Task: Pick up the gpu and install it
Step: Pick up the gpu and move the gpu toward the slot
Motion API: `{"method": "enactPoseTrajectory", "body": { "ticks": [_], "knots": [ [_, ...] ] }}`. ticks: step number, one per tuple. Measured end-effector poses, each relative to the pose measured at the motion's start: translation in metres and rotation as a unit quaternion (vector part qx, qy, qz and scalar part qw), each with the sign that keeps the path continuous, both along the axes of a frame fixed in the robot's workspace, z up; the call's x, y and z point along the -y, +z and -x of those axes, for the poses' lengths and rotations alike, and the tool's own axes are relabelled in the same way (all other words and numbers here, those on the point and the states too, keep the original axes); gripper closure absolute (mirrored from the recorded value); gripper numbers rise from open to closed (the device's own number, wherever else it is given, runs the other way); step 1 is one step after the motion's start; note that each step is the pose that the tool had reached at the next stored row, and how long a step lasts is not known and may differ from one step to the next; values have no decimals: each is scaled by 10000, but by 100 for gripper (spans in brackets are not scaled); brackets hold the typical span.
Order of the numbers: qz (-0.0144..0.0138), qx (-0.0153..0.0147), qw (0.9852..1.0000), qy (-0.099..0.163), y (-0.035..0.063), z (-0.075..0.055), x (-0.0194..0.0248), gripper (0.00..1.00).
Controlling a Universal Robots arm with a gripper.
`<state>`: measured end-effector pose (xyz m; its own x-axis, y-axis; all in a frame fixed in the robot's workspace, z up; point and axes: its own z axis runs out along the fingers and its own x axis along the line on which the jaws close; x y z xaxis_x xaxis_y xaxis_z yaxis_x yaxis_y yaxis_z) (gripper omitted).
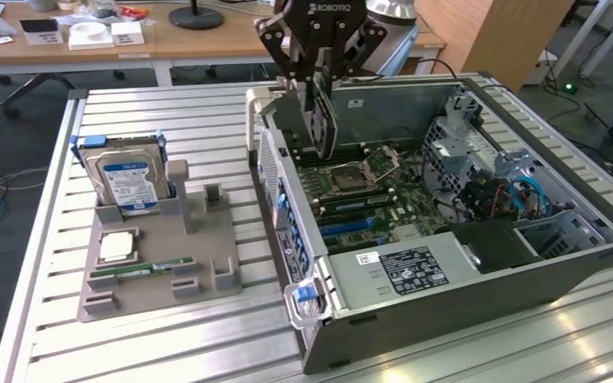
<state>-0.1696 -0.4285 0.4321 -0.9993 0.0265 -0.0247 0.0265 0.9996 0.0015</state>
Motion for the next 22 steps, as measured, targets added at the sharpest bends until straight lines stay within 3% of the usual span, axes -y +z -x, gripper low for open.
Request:
{"method": "enactPoseTrajectory", "body": {
  "ticks": [22],
  "knots": [
    [-1,0,10000,0,0,-803,0,74]
  ]
}}
